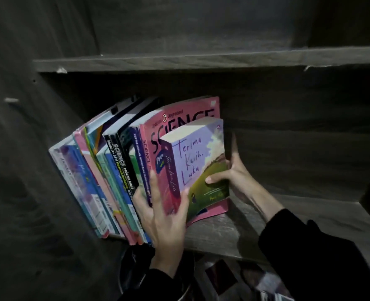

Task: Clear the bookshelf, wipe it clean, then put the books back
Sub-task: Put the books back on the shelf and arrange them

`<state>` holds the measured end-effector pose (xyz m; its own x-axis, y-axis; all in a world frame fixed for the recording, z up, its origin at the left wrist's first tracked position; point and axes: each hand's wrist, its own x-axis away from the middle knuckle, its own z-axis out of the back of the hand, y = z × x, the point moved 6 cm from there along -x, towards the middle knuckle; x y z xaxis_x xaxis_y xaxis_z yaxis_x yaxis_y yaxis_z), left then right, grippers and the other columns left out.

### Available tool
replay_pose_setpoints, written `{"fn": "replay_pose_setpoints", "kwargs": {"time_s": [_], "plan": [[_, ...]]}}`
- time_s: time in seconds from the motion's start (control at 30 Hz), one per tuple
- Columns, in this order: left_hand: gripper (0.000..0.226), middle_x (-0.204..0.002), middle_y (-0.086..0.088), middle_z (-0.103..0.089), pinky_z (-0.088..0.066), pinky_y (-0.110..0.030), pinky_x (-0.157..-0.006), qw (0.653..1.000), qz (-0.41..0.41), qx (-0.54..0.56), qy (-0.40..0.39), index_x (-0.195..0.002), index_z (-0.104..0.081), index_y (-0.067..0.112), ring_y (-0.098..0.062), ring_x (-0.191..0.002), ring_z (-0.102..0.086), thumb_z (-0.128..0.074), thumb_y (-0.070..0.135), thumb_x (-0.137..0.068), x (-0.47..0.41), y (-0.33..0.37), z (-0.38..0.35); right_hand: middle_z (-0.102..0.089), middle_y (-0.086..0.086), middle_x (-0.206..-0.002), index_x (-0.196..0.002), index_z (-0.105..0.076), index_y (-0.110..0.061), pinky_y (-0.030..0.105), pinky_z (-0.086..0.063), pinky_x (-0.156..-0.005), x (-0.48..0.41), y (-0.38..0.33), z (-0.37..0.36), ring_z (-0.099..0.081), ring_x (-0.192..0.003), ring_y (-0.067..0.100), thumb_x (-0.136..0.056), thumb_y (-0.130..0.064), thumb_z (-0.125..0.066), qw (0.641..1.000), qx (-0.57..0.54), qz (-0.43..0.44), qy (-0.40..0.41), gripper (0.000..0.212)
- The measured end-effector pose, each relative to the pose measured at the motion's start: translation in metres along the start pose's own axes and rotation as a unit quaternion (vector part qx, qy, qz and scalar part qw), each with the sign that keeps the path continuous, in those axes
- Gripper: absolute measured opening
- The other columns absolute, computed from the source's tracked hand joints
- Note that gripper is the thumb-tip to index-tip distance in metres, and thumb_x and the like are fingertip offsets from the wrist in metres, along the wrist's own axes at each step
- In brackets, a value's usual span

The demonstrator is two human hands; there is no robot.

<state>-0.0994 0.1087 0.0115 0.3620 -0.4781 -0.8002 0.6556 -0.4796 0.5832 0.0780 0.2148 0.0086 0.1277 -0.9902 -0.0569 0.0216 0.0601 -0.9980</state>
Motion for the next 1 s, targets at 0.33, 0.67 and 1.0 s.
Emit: {"fn": "replay_pose_setpoints", "kwargs": {"time_s": [0.33, 0.67, 1.0], "plan": [[0.101, -0.134, -0.023, -0.031, -0.029, -0.041, -0.107, 0.983, -0.059, -0.166, 0.048, -0.153, 0.003, 0.023, -0.041, -0.122, -0.037, -0.068, 0.041, -0.083, 0.014, -0.008, -0.010, -0.063, 0.011, -0.103, -0.136, -0.037, -0.025, 0.041, -0.052, -0.086, -0.032, 0.011, -0.026, -0.059, -0.105, 0.030, -0.047, 0.020, -0.060, 0.995, -0.049, -0.042, -0.069, 0.103], [0.098, -0.158, -0.016, 0.018, -0.004, -0.050, -0.117, 0.977, -0.048, -0.201, -0.056, -0.152, 0.009, 0.012, -0.032, -0.147, 0.011, -0.053, 0.042, -0.083, 0.065, -0.039, -0.021, -0.058, 0.005, -0.105, -0.143, -0.035, -0.026, 0.019, -0.049, -0.076, -0.022, 0.070, -0.053, -0.055, -0.094, 0.014, -0.050, -0.017, -0.054, 0.997, -0.052, -0.025, 0.056, 0.095], [0.084, -0.156, -0.020, 0.020, -0.003, -0.058, -0.116, 0.973, -0.041, -0.214, -0.071, -0.154, 0.000, 0.022, -0.043, -0.144, 0.011, -0.050, 0.044, -0.089, 0.093, -0.062, -0.041, 0.005, -0.005, -0.161, -0.139, -0.001, -0.052, 0.049, 0.009, -0.118, -0.019, 0.102, -0.082, 0.012, -0.147, 0.014, -0.102, -0.047, -0.018, 0.996, 0.044, -0.018, 0.081, 0.040]]}}
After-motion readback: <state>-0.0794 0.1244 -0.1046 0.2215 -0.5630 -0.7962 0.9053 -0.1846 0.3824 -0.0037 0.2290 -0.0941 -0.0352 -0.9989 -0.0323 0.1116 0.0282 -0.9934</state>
